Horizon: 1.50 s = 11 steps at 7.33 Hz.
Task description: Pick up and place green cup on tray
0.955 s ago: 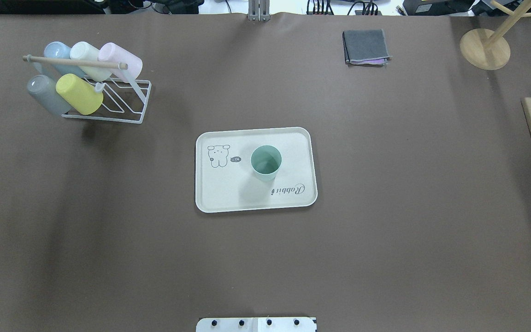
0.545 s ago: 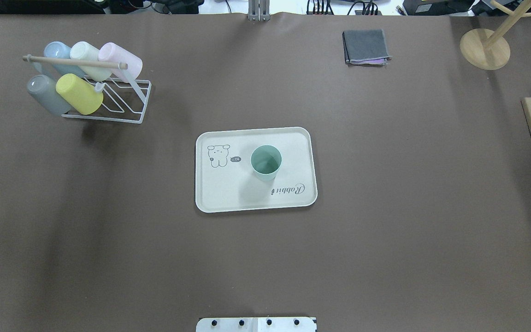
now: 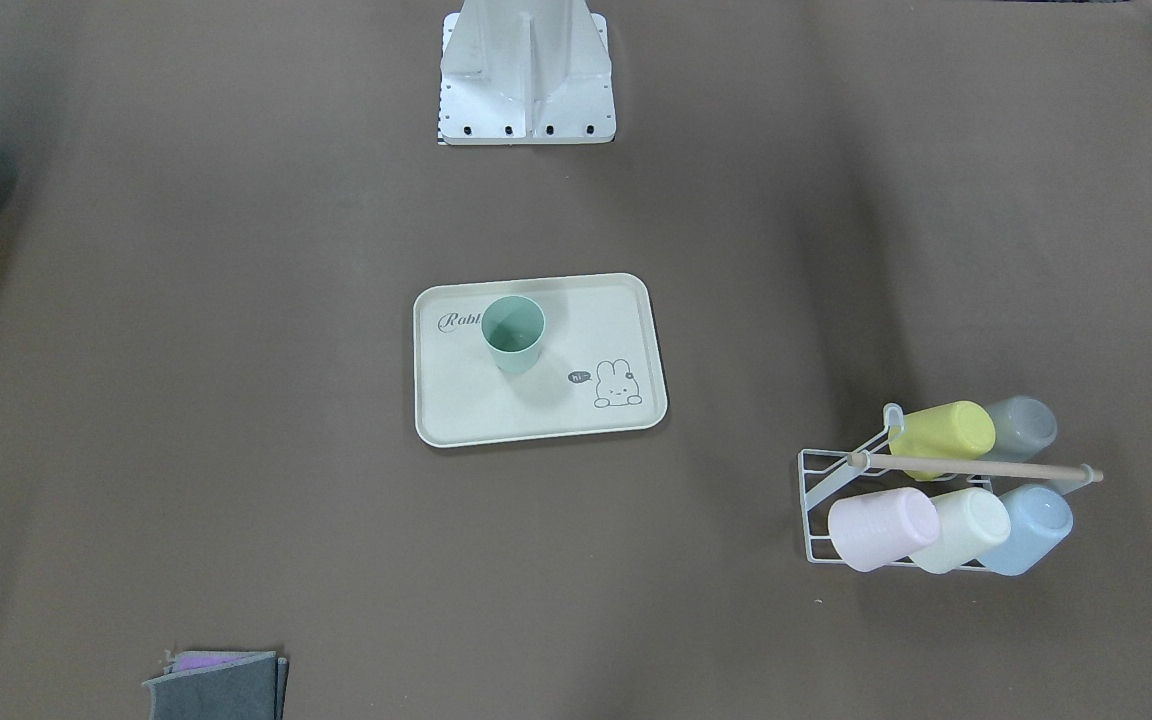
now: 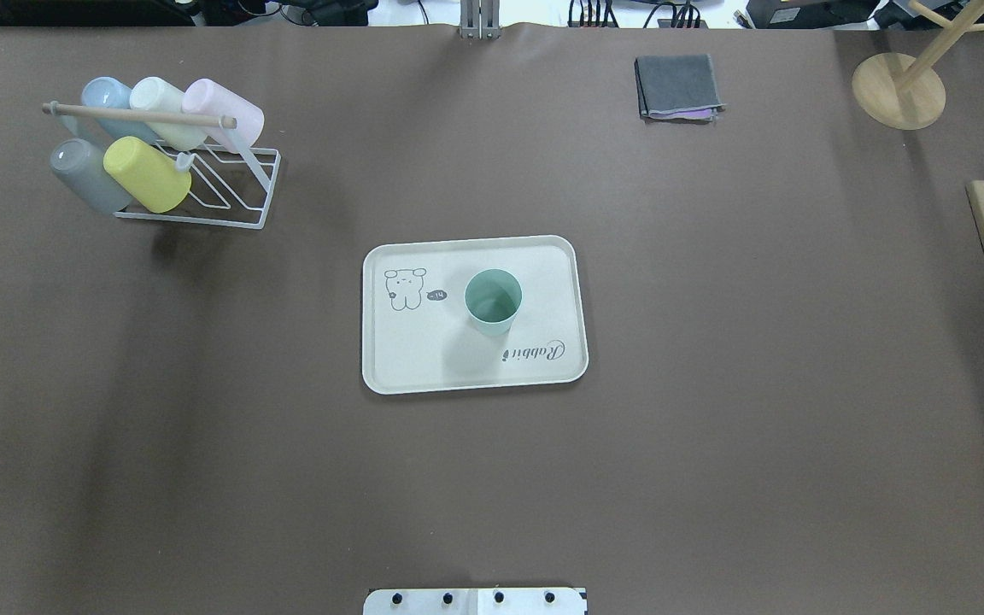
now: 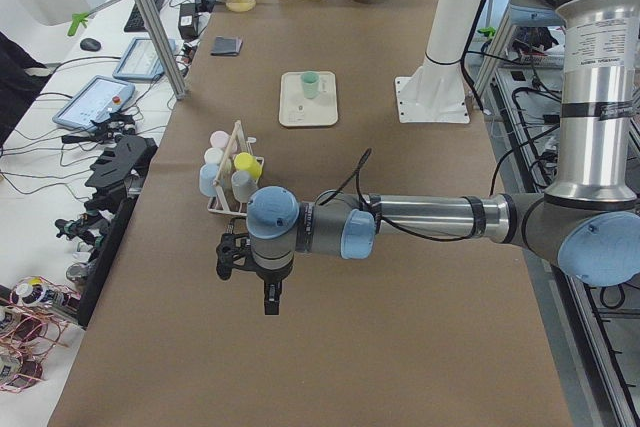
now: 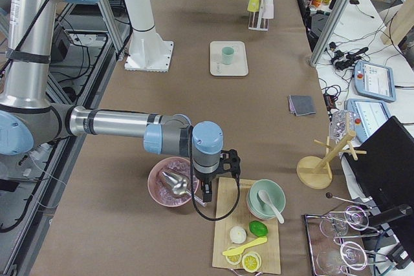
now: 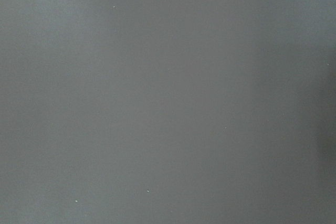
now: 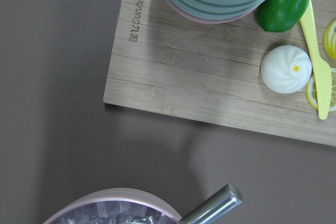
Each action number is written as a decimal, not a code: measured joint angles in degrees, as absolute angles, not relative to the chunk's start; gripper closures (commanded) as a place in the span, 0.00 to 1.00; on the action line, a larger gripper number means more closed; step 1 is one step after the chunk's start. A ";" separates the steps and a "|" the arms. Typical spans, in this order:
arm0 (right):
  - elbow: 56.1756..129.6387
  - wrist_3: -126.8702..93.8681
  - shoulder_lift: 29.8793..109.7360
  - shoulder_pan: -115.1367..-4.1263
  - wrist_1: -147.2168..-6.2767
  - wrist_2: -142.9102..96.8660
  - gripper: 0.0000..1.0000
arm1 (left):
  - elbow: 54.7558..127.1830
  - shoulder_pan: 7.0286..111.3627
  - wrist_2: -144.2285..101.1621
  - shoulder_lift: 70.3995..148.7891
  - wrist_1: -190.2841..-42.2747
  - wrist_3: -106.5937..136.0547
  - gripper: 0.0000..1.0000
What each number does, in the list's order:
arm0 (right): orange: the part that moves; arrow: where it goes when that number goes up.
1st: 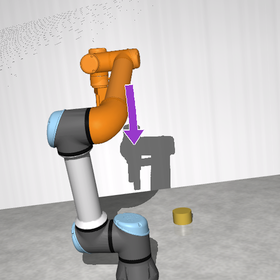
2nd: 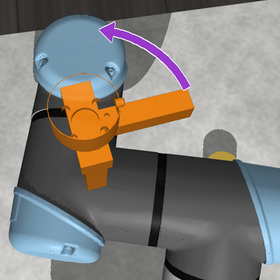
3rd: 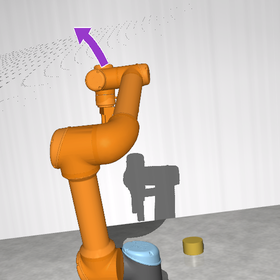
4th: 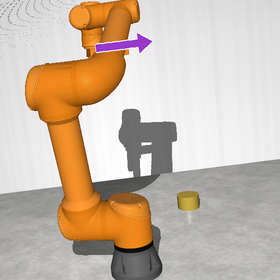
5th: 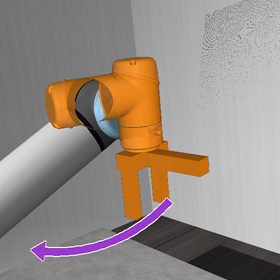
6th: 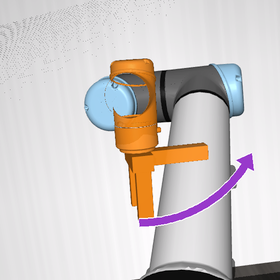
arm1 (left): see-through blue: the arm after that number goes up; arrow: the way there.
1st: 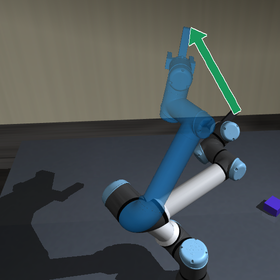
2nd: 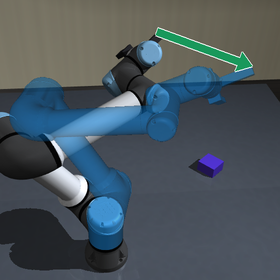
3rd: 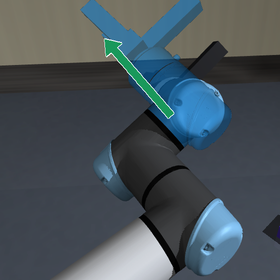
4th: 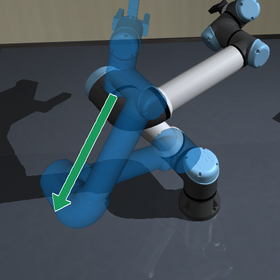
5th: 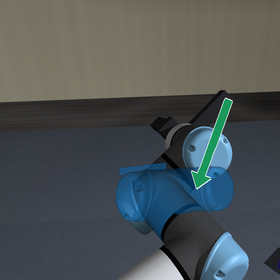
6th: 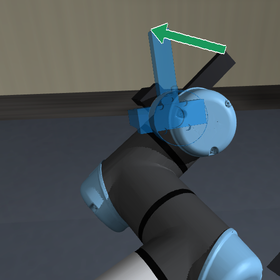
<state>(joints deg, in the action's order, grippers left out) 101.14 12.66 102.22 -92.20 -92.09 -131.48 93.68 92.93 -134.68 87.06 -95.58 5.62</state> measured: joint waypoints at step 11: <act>101.08 12.66 102.24 -92.20 -92.02 -131.40 0.00 | 92.85 92.90 -136.22 87.07 -95.27 6.06 0.02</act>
